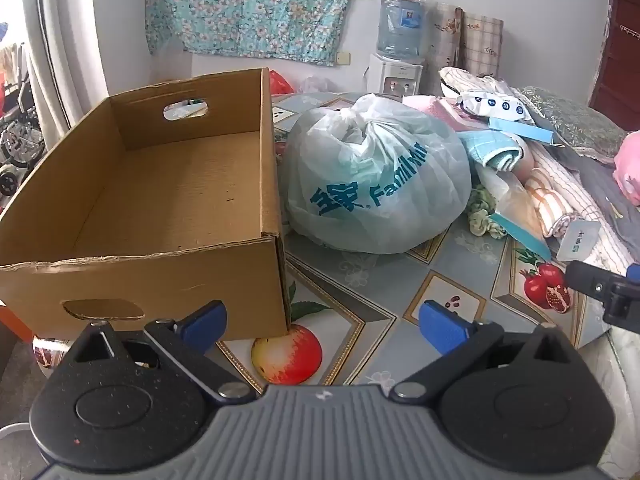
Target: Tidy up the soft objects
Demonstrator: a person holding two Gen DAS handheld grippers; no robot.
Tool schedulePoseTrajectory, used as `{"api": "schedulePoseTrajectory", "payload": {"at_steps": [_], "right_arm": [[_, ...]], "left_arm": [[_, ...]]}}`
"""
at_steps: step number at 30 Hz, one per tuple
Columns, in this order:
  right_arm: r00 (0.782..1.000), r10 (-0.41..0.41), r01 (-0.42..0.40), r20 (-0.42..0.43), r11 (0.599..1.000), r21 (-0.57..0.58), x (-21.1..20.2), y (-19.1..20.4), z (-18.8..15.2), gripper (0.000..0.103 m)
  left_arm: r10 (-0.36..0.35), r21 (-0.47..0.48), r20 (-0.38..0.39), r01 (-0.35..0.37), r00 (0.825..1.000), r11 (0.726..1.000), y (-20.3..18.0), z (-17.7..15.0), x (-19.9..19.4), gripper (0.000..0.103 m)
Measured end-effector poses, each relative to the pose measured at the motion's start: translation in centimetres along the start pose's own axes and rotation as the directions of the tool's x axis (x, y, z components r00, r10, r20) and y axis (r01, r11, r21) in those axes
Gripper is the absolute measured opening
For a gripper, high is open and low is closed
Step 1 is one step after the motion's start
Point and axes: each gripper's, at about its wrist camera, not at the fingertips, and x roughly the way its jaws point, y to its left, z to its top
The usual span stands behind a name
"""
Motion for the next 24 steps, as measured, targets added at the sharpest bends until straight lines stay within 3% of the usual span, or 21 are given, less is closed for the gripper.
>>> {"api": "schedulePoseTrajectory", "payload": {"at_steps": [24], "right_arm": [[1.0,0.012,-0.012,0.003,0.998,-0.056,0.6,1.5,1.4,0.102]], "left_arm": [[-0.067,0.042,0.007,0.067,0.998,0.997,0.3,0.3,-0.2,0.103]]}}
